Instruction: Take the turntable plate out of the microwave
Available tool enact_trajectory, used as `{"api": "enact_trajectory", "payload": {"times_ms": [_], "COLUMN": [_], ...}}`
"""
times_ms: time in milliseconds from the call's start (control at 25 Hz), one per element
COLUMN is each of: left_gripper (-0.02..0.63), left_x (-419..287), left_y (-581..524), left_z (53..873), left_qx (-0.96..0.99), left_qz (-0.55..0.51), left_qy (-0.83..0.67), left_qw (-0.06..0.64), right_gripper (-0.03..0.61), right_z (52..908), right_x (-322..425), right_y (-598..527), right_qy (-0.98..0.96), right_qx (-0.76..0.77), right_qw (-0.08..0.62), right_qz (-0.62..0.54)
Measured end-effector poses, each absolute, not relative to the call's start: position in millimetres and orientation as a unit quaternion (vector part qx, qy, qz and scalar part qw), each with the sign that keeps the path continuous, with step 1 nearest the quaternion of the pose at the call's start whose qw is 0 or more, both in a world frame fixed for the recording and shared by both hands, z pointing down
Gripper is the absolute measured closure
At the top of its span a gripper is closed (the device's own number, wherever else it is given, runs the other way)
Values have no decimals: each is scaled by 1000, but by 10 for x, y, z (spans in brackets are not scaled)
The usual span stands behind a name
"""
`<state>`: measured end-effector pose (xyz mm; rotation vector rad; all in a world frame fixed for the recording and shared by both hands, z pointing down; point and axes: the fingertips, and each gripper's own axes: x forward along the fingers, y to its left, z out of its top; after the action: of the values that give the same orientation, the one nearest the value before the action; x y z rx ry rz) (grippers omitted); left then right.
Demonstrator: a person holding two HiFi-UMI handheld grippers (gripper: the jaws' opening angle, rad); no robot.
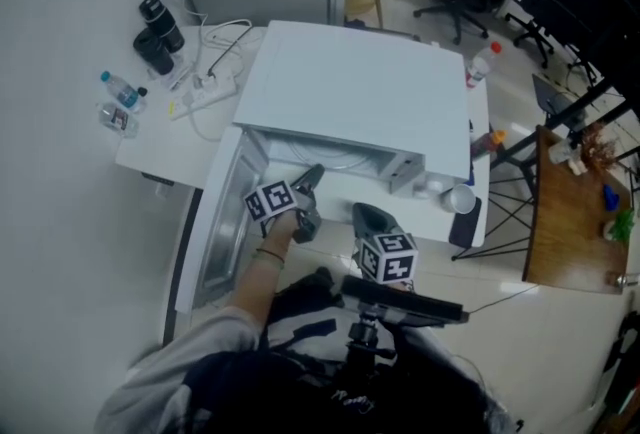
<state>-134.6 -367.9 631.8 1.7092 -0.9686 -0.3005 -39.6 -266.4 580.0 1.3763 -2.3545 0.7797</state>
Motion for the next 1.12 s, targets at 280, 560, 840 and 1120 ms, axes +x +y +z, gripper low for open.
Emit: {"api": "enact_trajectory", "payload": {"times_ms": [280,560,840,1120], "left_gripper": [533,589,589,592], "left_x": [-1367,-1395,-1348,-1313], "left_y": [-3740,-3696,-3399,-3204], "left_z": [6389,6270,6323,6304], "left_qx": [667,670,669,664], "left_qz": [-179,-224,-221,-221], "left_qy": [-402,-389,-376,-361], "left_qw": [601,591,601,617], "right_gripper": [574,574,572,451], "right_z": [5875,5904,5950,6172], "right_x": [-235,-309,-405,-547], "right_y": [-2654,-2627,-2606,-2624], "right_qy": [-810,-815,-819,-801], "right_qx": [493,483,464,424], "right_qw": [152,155,150,111], "right_qz": [279,280,301,407]}}
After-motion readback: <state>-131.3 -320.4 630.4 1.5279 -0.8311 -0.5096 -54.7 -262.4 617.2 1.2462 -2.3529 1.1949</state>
